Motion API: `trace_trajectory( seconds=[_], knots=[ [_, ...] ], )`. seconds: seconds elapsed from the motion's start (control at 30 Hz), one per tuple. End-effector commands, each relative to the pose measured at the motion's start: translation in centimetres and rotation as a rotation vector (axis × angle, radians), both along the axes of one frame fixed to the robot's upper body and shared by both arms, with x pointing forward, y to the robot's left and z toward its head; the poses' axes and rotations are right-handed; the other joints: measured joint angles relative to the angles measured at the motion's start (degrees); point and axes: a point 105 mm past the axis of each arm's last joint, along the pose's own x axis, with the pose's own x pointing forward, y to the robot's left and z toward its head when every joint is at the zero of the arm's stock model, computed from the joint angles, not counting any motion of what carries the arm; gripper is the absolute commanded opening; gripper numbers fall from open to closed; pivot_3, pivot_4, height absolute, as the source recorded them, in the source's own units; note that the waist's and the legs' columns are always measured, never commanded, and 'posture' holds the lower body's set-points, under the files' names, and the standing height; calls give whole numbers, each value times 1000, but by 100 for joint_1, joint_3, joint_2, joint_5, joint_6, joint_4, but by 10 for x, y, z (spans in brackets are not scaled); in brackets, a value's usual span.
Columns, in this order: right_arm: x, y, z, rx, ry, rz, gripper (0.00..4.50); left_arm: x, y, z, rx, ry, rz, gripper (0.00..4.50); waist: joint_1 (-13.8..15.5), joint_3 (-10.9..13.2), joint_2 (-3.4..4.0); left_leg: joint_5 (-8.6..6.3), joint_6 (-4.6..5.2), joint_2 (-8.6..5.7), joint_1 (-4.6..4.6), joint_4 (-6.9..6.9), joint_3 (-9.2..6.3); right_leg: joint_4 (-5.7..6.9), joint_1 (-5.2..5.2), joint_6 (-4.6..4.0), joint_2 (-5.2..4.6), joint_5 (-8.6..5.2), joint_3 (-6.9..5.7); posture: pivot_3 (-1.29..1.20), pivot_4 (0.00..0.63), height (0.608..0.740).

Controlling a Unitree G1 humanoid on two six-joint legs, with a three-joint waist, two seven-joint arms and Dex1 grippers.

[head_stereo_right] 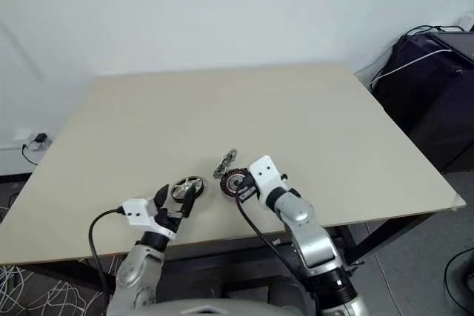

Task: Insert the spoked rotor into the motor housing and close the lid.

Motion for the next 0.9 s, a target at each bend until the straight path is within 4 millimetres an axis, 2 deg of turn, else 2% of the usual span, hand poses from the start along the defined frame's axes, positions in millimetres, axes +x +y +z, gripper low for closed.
trace_trajectory(
  seconds=[0.03,0.17,0.3,0.5,0.7,0.9],
  knots=[
    [2,-4,15,22,-42,-8,45,-1,-10,16,-125,-18,1,4500,-14,10,-11,-1,-1,0,0,0,3,0,0,0,0,0,2,0,0,740],
    [1,1,15,21,-42,-3,45,-10,-20,16,-430,64,-70,4500,-18,35,-29,-6,-10,5,-1,3,1,1,1,-12,2,-8,-1,0,0,740],
    [-1,5,14,28,-38,1,45,-14,-21,17,-554,92,-91,4500,-16,51,-37,-3,-4,6,-1,3,1,1,0,-27,3,-17,-1,0,0,740],
    [-4,6,11,34,-26,-3,45,-17,-19,5,-737,177,-54,4500,-10,55,-42,-3,-4,4,-2,3,1,-1,0,-28,3,-17,0,0,0,740],
    [-2,4,12,32,-29,-11,45,-19,-13,-7,-830,246,8,4500,-11,58,-46,-15,-26,4,-1,4,2,0,1,-30,3,-18,0,0,0,740],
    [-2,4,12,34,-27,-15,45,-12,-13,-9,-882,253,20,4500,-9,58,-47,-16,-28,4,-1,4,2,-1,1,-32,3,-19,0,0,0,740]
  ],
)
